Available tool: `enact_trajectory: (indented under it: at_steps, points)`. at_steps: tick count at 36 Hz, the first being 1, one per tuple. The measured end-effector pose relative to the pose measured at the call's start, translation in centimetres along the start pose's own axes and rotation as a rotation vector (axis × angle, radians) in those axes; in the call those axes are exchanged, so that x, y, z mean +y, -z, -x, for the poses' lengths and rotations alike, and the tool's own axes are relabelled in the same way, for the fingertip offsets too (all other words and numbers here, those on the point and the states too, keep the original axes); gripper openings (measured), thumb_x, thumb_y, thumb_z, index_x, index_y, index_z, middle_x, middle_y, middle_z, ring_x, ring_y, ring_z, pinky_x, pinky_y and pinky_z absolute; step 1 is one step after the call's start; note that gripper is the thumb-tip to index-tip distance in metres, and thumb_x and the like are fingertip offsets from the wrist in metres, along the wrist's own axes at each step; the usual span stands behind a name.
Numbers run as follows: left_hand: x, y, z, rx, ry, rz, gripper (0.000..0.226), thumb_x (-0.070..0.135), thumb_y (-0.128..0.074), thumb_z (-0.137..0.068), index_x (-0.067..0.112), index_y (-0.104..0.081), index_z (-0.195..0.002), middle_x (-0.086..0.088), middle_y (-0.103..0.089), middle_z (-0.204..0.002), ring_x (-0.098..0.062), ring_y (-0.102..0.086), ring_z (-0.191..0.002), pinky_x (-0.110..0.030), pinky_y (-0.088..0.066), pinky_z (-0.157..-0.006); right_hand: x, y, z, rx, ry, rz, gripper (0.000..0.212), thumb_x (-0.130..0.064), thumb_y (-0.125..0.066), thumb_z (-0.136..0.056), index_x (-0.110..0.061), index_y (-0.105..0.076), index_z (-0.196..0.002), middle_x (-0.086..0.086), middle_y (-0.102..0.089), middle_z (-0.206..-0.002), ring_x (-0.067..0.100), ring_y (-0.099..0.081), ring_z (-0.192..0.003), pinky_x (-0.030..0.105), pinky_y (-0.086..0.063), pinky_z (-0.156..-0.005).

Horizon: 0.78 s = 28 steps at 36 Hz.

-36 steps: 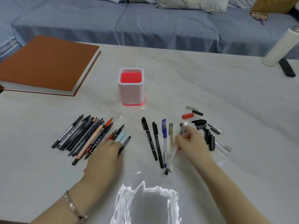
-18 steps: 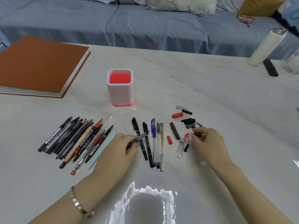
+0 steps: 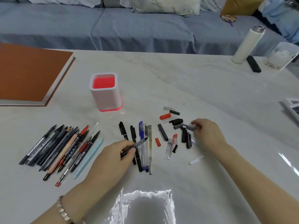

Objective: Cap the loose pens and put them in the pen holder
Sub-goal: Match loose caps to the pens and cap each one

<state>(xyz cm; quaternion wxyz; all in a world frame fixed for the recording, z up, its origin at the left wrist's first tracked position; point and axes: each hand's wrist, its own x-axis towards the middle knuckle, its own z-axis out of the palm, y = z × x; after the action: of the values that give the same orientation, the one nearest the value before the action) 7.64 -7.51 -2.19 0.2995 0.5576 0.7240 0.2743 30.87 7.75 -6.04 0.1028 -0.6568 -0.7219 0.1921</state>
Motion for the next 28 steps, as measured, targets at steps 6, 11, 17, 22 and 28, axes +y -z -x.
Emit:
enact_trajectory:
  at_steps: [6,11,17,22,28]
  points:
    - [-0.3,0.1,0.2,-0.001,0.029,0.038,0.028,0.023,-0.053,-0.089,0.046,-0.051,-0.073,0.009,-0.062,-0.074,-0.006,-0.05,-0.058,-0.021,-0.044,-0.06,0.4,0.4,1.1,-0.021,0.01,-0.088,0.024,-0.005,-0.051,-0.084,-0.013,-0.071,-0.095,0.002,-0.06,-0.084,0.018,-0.05,-0.079,0.024,-0.034,-0.068]
    - [-0.3,0.0,0.3,-0.018,0.031,0.051,0.025,0.023,-0.053,-0.089,0.046,-0.052,-0.077,0.01,-0.062,-0.072,0.006,-0.049,-0.058,-0.01,-0.04,-0.057,0.4,0.4,1.1,-0.028,0.005,-0.108,0.022,-0.007,-0.053,-0.083,-0.014,-0.07,-0.095,0.004,-0.066,-0.095,0.019,-0.056,-0.086,0.024,-0.039,-0.075]
    - [-0.4,0.1,0.0,-0.012,0.04,0.047,0.025,0.024,-0.053,-0.089,0.044,-0.053,-0.074,0.006,-0.063,-0.074,-0.004,-0.049,-0.056,-0.016,-0.043,-0.057,-1.3,0.5,-1.0,0.07,0.064,-0.14,0.025,-0.005,-0.051,-0.084,-0.013,-0.067,-0.101,0.007,-0.065,-0.105,0.018,-0.055,-0.088,0.024,-0.039,-0.08]
    - [-0.9,0.3,-0.6,0.012,0.052,0.079,0.027,0.021,-0.055,-0.088,0.044,-0.054,-0.074,0.004,-0.062,-0.07,-0.005,-0.048,-0.056,-0.016,-0.041,-0.056,-3.5,0.0,-3.4,-0.024,0.145,-0.078,0.02,-0.012,-0.053,-0.088,-0.015,-0.066,-0.103,0.004,-0.062,-0.108,0.02,-0.055,-0.098,0.028,-0.04,-0.083]
    - [-1.3,0.4,-0.9,0.025,0.082,0.123,0.021,0.021,-0.056,-0.087,0.038,-0.061,-0.077,0.007,-0.057,-0.061,-0.002,-0.046,-0.052,-0.014,-0.037,-0.052,-5.1,-0.4,-4.4,-0.098,0.081,0.032,0.017,-0.015,-0.054,-0.088,-0.012,-0.066,-0.099,0.009,-0.062,-0.108,0.026,-0.057,-0.099,0.033,-0.045,-0.079]
